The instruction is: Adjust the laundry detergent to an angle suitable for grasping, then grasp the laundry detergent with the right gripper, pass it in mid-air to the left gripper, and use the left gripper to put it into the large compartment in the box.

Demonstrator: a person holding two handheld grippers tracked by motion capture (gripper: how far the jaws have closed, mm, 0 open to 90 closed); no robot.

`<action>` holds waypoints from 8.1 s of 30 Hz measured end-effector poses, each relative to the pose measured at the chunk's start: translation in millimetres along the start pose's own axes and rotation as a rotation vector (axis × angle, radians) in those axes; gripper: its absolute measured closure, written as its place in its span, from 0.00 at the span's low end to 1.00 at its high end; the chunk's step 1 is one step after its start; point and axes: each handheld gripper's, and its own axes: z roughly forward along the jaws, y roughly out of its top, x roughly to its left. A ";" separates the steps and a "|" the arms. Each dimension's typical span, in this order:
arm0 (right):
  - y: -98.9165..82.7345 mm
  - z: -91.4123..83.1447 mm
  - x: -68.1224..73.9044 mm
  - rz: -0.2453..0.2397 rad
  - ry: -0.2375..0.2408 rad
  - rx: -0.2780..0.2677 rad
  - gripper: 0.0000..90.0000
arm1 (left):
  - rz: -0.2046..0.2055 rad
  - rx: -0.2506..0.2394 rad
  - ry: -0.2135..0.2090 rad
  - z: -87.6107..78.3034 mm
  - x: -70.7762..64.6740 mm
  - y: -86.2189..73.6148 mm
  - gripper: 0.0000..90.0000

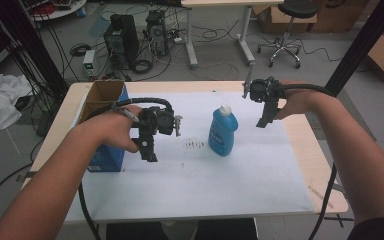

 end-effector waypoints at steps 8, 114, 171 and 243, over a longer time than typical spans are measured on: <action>1.3 -4.6 -1.9 -0.004 -0.013 0.002 0.00 | -0.003 0.009 0.006 -2.1 -0.9 -1.8 0.00; -30.8 101.1 90.8 0.488 -0.182 -0.903 0.00 | 0.072 -0.021 0.048 -8.2 -23.5 -8.5 0.00; 4.2 144.1 87.1 0.624 -0.284 -1.077 0.07 | 0.047 -0.009 0.039 -1.8 -19.9 -15.1 0.00; 1.6 128.2 90.7 0.437 -0.237 -1.046 0.52 | 0.048 0.007 0.053 -8.7 -18.6 -9.6 0.00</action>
